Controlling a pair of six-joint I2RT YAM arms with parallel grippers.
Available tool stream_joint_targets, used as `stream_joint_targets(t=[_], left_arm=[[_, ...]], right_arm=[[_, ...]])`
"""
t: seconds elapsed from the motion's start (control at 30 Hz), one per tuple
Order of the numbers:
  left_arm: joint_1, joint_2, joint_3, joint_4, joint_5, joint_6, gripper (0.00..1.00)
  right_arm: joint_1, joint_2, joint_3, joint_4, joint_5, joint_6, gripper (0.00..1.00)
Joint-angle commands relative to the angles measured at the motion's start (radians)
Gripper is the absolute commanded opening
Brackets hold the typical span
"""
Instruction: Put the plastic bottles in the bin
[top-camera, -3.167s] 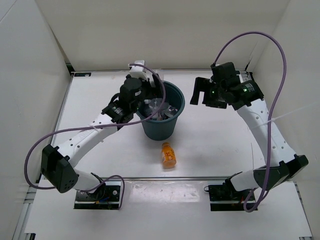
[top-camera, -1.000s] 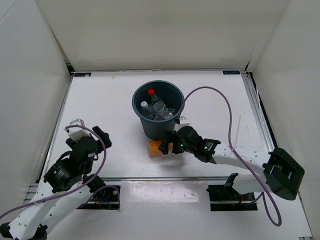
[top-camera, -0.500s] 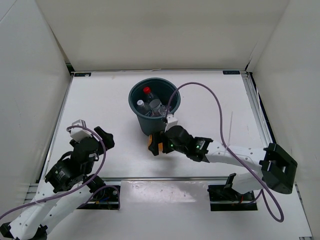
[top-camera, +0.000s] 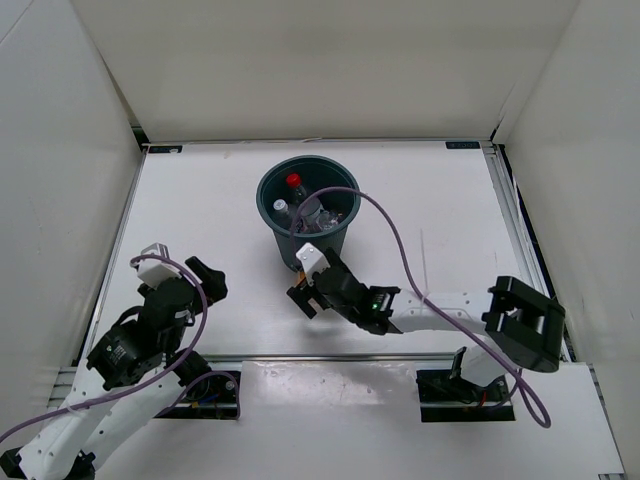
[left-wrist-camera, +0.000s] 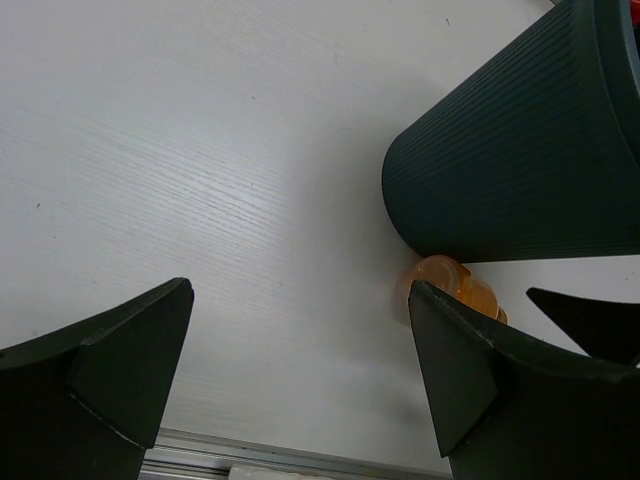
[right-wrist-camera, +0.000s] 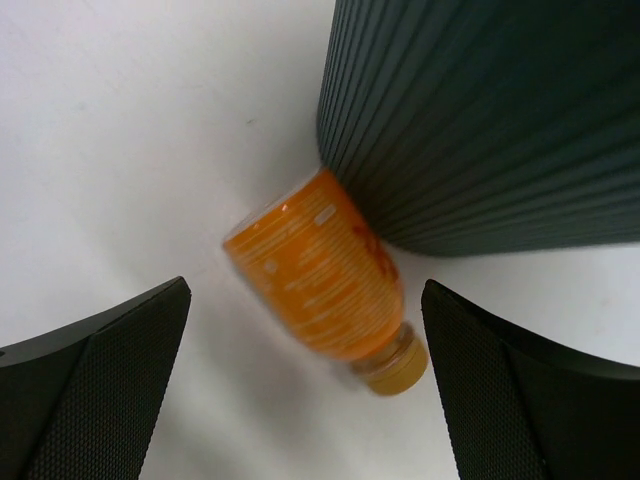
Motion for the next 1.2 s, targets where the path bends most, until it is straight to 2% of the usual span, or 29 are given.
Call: stream_joint_targets(t=[0.0, 0.13, 0.2, 0.53, 0.6, 0.8, 0.9, 1.1, 1.13, 1.17], left_arm=[[0.002, 0.005, 0.005, -0.014, 0.019, -0.007, 1.00], [0.002, 0.014, 0.005, -0.014, 0.030, -0.017, 1.00], [0.002, 0.024, 0.005, -0.014, 0.030, -0.017, 1.00], [0.002, 0.034, 0.005, -0.014, 0.030, -0.017, 1.00], [0.002, 0.034, 0.005, -0.014, 0.030, -0.017, 1.00], [0.002, 0.034, 0.005, -0.023, 0.030, -0.026, 1.00], [0.002, 0.034, 0.005, -0.033, 0.020, -0.035, 1.00], [0.002, 0.025, 0.005, -0.033, 0.011, -0.044, 1.00], [0.002, 0.025, 0.005, -0.042, 0.011, -0.044, 1.00], [0.002, 0.015, 0.005, -0.042, 0.002, -0.053, 1.00]], right_arm=[[0.009, 0.047, -0.004, 0.173, 0.071, -0.191, 1.00], [0.009, 0.083, 0.006, 0.211, 0.021, -0.233, 1.00], [0.000, 0.095, 0.016, 0.211, -0.010, -0.189, 1.00], [-0.072, 0.077, -0.007, 0.090, -0.271, -0.023, 0.97], [-0.092, 0.077, -0.018, 0.066, -0.342, -0.008, 0.94], [-0.124, 0.086, -0.029, 0.001, -0.482, 0.014, 0.93], [-0.134, 0.095, -0.020, -0.033, -0.528, 0.014, 0.88], [-0.134, 0.063, -0.010, -0.115, -0.585, 0.046, 0.68], [-0.134, 0.063, -0.010, -0.151, -0.585, 0.055, 0.65], [-0.134, 0.042, -0.010, -0.177, -0.599, 0.068, 0.56]])
